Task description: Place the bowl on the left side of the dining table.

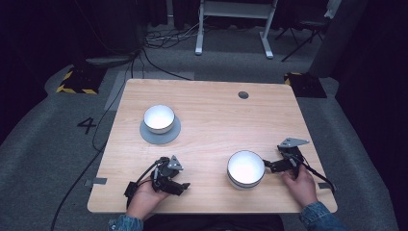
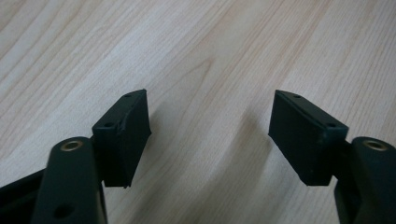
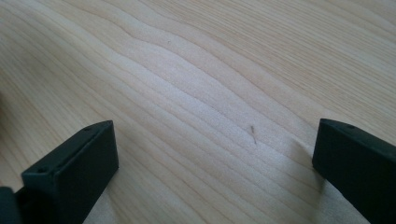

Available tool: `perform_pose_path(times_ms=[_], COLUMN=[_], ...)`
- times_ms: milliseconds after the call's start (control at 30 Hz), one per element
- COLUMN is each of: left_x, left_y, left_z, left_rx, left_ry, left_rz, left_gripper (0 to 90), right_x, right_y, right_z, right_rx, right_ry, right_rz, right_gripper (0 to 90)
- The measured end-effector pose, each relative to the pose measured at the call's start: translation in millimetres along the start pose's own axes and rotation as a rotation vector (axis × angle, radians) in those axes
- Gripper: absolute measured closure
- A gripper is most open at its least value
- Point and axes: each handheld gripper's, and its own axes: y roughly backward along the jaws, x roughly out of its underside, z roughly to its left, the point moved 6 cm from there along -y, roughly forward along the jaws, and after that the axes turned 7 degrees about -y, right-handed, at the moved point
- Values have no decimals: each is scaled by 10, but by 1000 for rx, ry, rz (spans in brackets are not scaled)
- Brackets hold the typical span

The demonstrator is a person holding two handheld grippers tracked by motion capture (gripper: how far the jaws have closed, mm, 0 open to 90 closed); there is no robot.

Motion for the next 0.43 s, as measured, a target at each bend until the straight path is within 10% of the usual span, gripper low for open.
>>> perform_pose_path(times_ms=[133, 433], left_x=[54, 42], left_y=[-91, -98], left_z=[-31, -22], left_rx=[6, 0], left_ry=[-92, -92], left_rz=[-89, -90], left_gripper=[157, 128], right_x=[-1, 0], right_y=[-1, 0], right_z=[2, 3], right_rx=[0, 0], right_ry=[-3, -4], right_rz=[-1, -1], right_gripper=[5, 5])
